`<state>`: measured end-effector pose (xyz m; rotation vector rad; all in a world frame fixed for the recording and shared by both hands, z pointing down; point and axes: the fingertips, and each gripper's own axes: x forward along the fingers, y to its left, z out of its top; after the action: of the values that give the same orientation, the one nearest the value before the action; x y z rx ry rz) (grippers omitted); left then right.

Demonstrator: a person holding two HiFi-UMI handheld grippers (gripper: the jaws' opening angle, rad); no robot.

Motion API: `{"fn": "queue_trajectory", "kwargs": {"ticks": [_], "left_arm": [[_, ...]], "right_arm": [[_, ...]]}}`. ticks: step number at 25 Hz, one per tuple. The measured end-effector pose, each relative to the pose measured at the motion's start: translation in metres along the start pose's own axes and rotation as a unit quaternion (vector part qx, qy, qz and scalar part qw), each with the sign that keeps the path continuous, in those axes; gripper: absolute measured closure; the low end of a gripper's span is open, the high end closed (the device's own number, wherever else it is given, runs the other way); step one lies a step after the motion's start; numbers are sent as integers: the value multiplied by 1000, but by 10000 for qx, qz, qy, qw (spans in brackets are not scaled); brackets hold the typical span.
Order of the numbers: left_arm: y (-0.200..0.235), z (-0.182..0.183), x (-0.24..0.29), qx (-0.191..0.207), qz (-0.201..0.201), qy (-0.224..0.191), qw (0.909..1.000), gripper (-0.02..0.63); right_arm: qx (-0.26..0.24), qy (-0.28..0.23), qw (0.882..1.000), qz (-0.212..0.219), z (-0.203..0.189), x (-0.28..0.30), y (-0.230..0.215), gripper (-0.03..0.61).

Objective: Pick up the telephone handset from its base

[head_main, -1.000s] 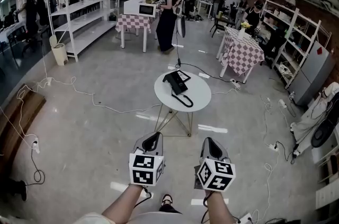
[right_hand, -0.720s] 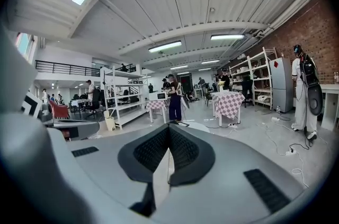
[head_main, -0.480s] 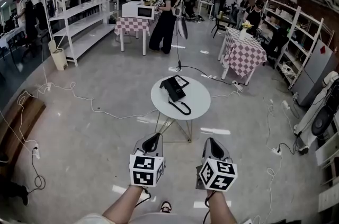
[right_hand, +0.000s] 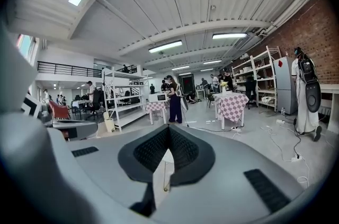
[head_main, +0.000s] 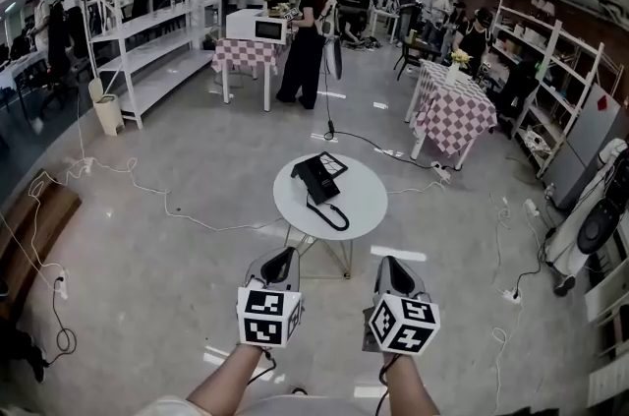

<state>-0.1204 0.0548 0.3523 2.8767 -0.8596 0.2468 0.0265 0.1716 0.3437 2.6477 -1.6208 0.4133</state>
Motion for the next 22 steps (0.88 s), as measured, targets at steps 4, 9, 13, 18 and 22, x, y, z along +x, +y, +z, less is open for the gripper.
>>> {"fn": "queue_trajectory", "kwargs": {"ticks": [4, 9, 13, 18, 22], "left_arm": [[5, -1, 14, -37, 64, 12, 10000, 598], [8, 0, 31, -31, 145, 33, 9999, 598], [10, -5, 43, -22, 210, 95, 9997, 598], [14, -7, 62, 3, 329, 177, 9993, 598], [18, -7, 72, 48, 411, 201, 9989, 598]], "right_arm": [[-27, 8, 10000, 68, 2, 16, -4, 557], [3, 49, 9999, 142, 2, 37, -12, 556], [78, 85, 9997, 195, -3, 53, -19, 555], [165, 156, 9994, 243, -6, 76, -30, 556], [168, 182, 9993, 265, -6, 89, -35, 555]]}}
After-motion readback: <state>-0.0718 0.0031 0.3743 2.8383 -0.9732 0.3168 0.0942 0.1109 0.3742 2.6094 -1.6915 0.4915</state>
